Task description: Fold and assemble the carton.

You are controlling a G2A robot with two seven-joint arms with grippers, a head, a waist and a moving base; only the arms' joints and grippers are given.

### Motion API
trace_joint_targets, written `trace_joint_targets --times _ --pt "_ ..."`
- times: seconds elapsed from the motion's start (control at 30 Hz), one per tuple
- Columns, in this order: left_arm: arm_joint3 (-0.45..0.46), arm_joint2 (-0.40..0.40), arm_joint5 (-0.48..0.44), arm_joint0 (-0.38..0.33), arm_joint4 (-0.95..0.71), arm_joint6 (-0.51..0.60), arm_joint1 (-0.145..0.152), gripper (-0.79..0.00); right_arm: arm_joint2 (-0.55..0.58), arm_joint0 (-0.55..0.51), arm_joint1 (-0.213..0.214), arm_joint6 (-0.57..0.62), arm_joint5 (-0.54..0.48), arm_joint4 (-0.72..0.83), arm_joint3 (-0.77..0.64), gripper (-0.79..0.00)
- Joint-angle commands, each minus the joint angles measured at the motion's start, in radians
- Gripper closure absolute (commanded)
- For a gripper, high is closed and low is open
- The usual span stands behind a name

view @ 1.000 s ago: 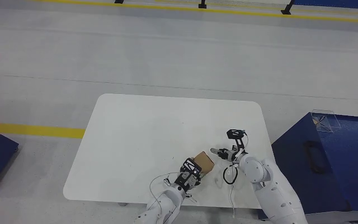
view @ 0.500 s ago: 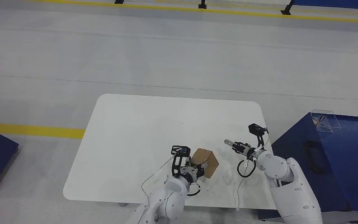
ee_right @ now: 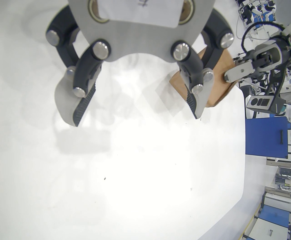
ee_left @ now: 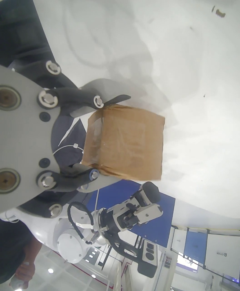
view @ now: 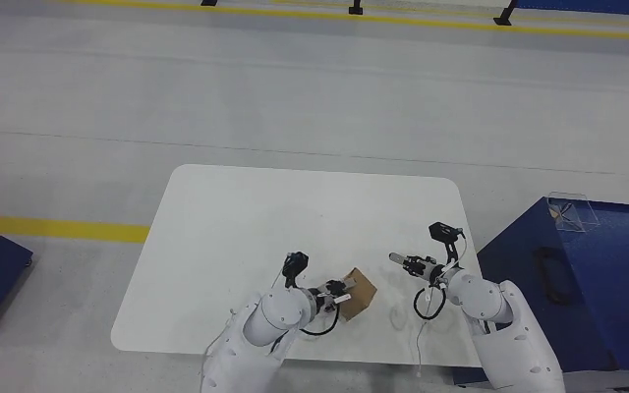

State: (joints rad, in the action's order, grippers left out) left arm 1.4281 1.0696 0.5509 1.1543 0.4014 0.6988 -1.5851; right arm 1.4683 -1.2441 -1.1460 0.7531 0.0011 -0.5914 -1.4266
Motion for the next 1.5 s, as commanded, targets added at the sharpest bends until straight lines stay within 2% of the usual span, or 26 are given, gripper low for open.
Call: trace_joint_targets --times 0.0,0.07,0.13,0.2,0.3,0.33,0.37,0.43,0.6,0.77,1.03,1.23,1.37,1.47 --pt "0.030 0.032 0.014 0.003 0.005 -0.001 0.008 -0.785 0.000 0.000 0.000 0.000 0.000 0.000 0.000 -0.785" --pt "0.094 0.071 0.027 0.026 -0.026 -0.030 0.013 -0.785 0.000 0.000 0.000 0.000 0.000 0.000 0.000 -0.785" --pt "0.180 0.090 -0.009 0.060 -0.003 -0.110 0.018 -0.782 0.000 0.000 0.000 0.000 0.000 0.000 0.000 -0.785" --pt "0.257 0.066 -0.063 0.101 0.058 -0.180 0.022 -0.376 0.000 0.000 0.000 0.000 0.000 0.000 0.000 -0.785" --pt "0.308 -0.012 -0.139 0.139 0.200 -0.257 0.027 -0.111 0.000 0.000 0.000 0.000 0.000 0.000 0.000 -0.785" --pt "0.309 -0.037 -0.157 0.143 0.242 -0.279 0.027 -0.086 0.000 0.000 0.000 0.000 0.000 0.000 0.000 -0.785" --pt "0.300 -0.063 -0.162 0.144 0.295 -0.306 0.028 0.000 0.000 0.000 0.000 0.000 0.000 0.000 0.000 -0.785" --pt "0.279 -0.109 -0.174 0.139 0.351 -0.339 0.025 0.000 0.000 0.000 0.000 0.000 0.000 0.000 0.000 -0.785" --pt "0.150 -0.219 -0.177 0.088 0.514 -0.417 0.012 0.000 0.000 0.000 0.000 0.000 0.000 0.000 0.000 -0.785" --pt "0.088 -0.278 -0.296 0.085 0.683 -0.455 0.021 0.000 0.000 0.000 0.000 0.000 0.000 0.000 0.000 -0.785" --pt "0.036 -0.266 -0.289 0.100 0.749 -0.473 0.025 0.000 0.000 0.000 0.000 0.000 0.000 0.000 0.000 -0.785" --pt "0.003 -0.258 -0.267 0.092 0.760 -0.428 0.023 0.000 0.000 0.000 0.000 0.000 0.000 0.000 0.000 -0.785" --pt "0.034 -0.239 -0.281 0.109 0.687 -0.491 0.017 0.000 0.000 0.000 0.000 0.000 0.000 0.000 0.000 -0.785" --pt "0.033 -0.225 -0.286 0.111 0.660 -0.473 0.016 0.000 0.000 0.000 0.000 0.000 0.000 0.000 0.000 -0.785"
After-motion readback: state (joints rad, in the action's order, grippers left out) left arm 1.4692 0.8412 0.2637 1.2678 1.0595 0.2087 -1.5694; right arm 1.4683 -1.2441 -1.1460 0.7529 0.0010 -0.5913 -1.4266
